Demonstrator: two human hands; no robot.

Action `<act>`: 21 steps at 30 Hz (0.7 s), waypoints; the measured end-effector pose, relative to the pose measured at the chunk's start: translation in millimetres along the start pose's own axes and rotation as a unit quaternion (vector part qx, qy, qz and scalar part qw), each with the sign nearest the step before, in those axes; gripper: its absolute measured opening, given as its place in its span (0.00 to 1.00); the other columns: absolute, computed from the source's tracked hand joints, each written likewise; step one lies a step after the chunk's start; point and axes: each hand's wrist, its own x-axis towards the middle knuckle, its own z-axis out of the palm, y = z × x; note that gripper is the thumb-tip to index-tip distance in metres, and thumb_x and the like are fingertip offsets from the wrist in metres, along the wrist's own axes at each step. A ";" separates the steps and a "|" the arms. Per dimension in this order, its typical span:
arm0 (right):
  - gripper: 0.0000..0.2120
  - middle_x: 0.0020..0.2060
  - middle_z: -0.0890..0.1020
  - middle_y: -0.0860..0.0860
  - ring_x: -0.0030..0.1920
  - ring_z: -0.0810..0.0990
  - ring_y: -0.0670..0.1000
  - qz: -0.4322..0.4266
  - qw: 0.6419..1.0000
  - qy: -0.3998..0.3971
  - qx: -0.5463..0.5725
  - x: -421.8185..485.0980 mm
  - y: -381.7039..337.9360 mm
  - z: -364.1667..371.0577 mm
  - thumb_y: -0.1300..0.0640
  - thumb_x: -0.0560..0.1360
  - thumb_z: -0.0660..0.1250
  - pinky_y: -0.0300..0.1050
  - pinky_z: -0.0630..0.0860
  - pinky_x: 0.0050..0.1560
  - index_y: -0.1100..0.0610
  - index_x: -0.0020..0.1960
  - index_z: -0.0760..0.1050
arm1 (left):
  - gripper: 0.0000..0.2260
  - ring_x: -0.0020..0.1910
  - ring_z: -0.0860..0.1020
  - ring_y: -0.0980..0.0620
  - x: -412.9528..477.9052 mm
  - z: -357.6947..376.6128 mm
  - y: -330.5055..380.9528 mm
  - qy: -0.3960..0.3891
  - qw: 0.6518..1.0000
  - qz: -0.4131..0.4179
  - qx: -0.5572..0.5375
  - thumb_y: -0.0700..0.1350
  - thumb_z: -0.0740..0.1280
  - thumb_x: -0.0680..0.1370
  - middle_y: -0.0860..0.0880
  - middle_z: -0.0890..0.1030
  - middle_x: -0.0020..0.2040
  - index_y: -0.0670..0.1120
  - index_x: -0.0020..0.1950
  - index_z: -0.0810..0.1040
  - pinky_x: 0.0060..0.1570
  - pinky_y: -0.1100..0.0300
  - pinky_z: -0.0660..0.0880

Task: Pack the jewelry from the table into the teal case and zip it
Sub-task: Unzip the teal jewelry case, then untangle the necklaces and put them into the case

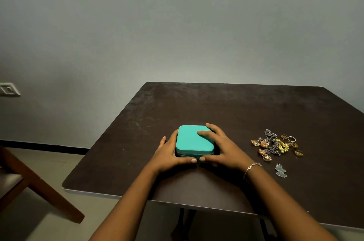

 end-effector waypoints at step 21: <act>0.26 0.33 0.77 0.56 0.42 0.80 0.62 0.153 0.974 0.166 0.020 81.1 -3.6 -36.5 0.43 0.79 0.50 0.54 0.75 0.45 0.58 0.32 0.69 | 0.43 0.75 0.47 0.49 -5.1 -3.4 9.8 -0.004 0.999 -0.020 0.038 0.55 0.71 0.70 0.54 0.58 0.75 0.52 0.75 0.46 0.72 0.52 0.45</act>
